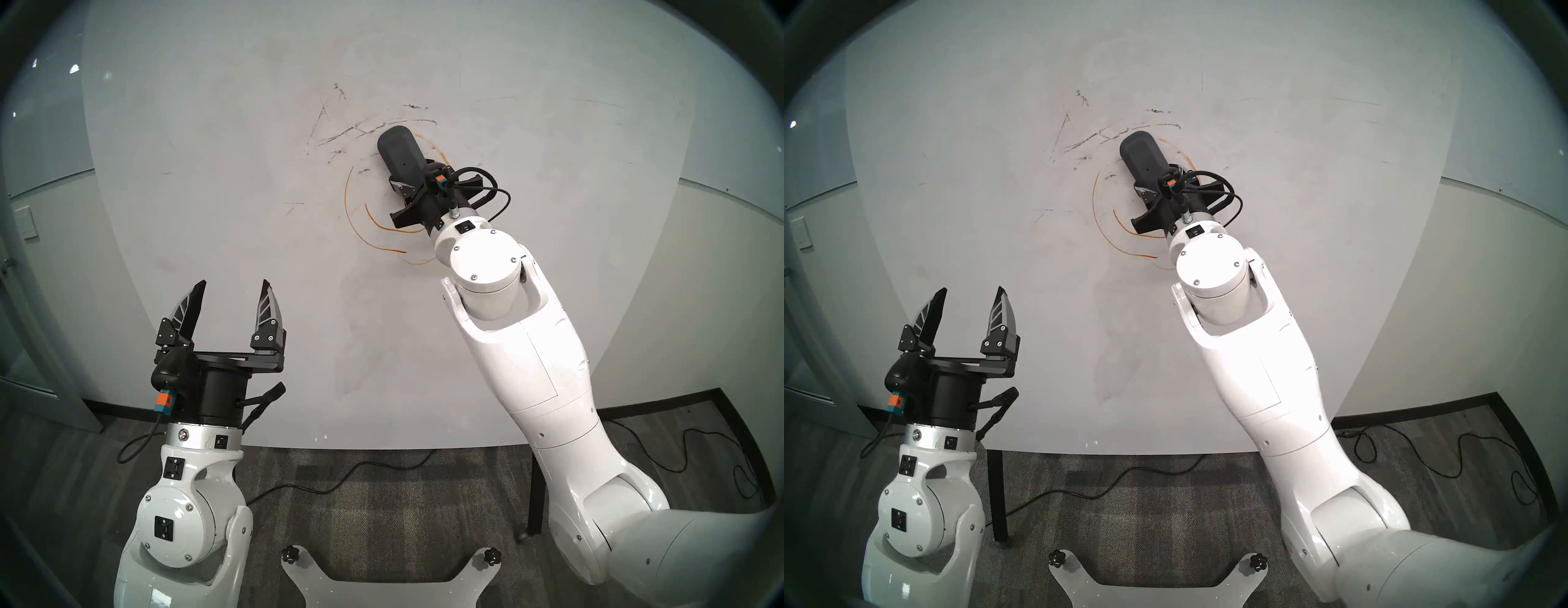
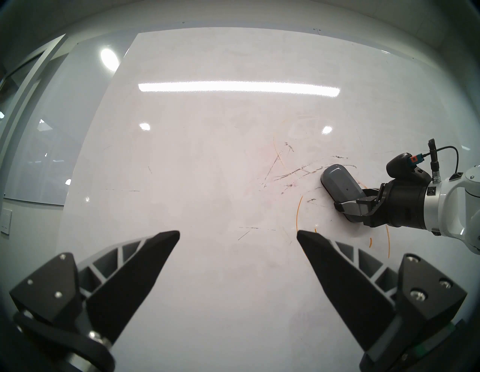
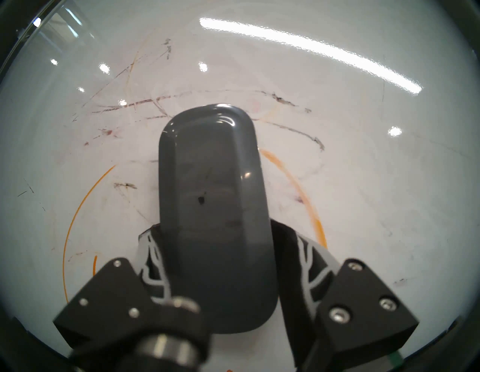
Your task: Erase all marks on the whiteboard with the eraser
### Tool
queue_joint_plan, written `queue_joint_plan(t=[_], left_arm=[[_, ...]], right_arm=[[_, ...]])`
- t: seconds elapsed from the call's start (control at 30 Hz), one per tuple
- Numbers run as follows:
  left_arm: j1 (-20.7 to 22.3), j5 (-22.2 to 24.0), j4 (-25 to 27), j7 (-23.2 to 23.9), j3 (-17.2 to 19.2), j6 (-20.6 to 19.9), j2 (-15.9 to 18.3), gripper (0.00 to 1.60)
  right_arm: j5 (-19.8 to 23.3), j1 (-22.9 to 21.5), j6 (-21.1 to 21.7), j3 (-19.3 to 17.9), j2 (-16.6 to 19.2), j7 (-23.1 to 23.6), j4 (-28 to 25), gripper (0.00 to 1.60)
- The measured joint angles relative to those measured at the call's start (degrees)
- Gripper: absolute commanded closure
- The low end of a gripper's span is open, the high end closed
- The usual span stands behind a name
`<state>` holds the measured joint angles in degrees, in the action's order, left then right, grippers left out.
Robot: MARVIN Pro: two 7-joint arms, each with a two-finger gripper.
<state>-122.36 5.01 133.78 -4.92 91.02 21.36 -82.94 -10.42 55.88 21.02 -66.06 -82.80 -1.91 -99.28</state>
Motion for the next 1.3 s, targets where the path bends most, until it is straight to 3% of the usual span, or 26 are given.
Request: queue_joint_plan(t=[1.3], left_arm=[[0.6,0.0,-0.6,0.0,0.0,0.0,0.0,0.00]], right_arm=[[5.4,-1.5,-4.9,-2.5,12.1,0.4,-1.4,1.60]])
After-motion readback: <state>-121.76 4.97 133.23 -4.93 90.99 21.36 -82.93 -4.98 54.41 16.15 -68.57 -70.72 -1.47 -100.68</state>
